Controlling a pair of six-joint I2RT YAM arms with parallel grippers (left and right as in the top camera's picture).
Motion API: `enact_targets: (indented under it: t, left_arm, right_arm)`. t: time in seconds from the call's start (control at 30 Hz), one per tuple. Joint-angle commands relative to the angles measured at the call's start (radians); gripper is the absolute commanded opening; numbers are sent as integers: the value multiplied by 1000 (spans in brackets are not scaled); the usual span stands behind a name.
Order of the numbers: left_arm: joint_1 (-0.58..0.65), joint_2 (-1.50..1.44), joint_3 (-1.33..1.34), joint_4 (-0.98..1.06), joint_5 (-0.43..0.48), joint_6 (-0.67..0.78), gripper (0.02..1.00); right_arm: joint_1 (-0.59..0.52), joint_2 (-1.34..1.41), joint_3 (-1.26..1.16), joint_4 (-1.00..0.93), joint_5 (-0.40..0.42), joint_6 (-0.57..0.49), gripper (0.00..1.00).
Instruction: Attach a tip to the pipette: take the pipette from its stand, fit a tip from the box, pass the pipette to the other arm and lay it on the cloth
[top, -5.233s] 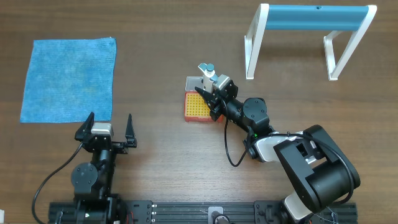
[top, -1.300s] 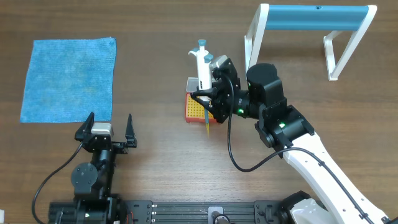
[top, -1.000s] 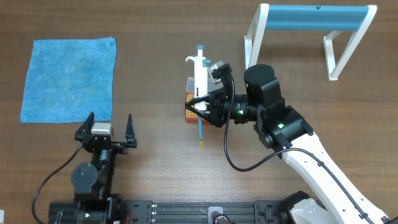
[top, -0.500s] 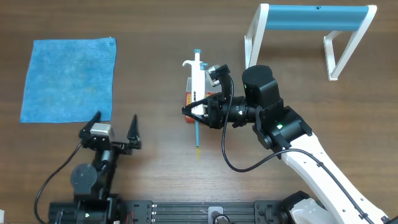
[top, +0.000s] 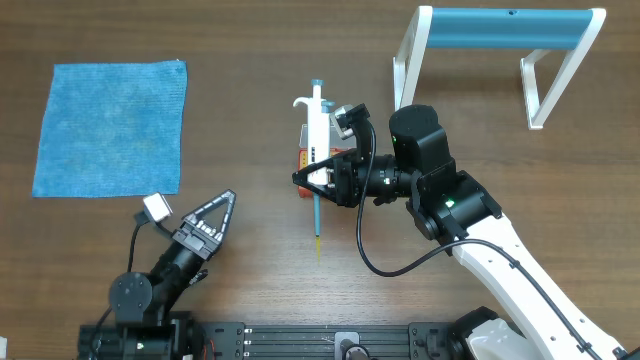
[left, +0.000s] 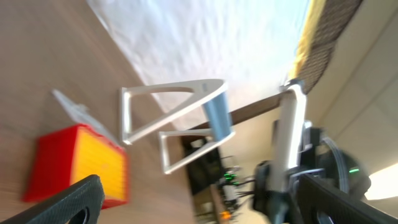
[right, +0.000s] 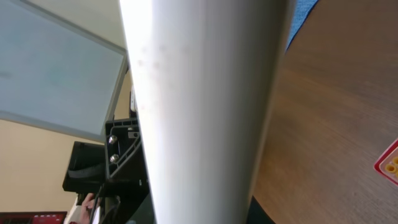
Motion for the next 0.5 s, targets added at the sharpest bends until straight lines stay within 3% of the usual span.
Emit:
enact_targets:
  t: [0.03,0.1,0.17,0.3,0.5]
  left_arm:
    - [-3,56,-1,46,36,-168,776]
    - [-3,100,0,129,66,-170,730]
    - [-3,173,13,224,85,-187,871]
    - [-3,358,78,312,143,-174,928]
    - [-10,696,231,489,380,-134,945]
  right_arm:
    - [5,-8,17,6,-17,8,82]
    - [5,-8,17,6,-17,8,84]
    - [5,-8,17,6,-17,8,82]
    - [5,-8,17,6,-17,8,82]
    - [5,-8,17,6,-17,8,82]
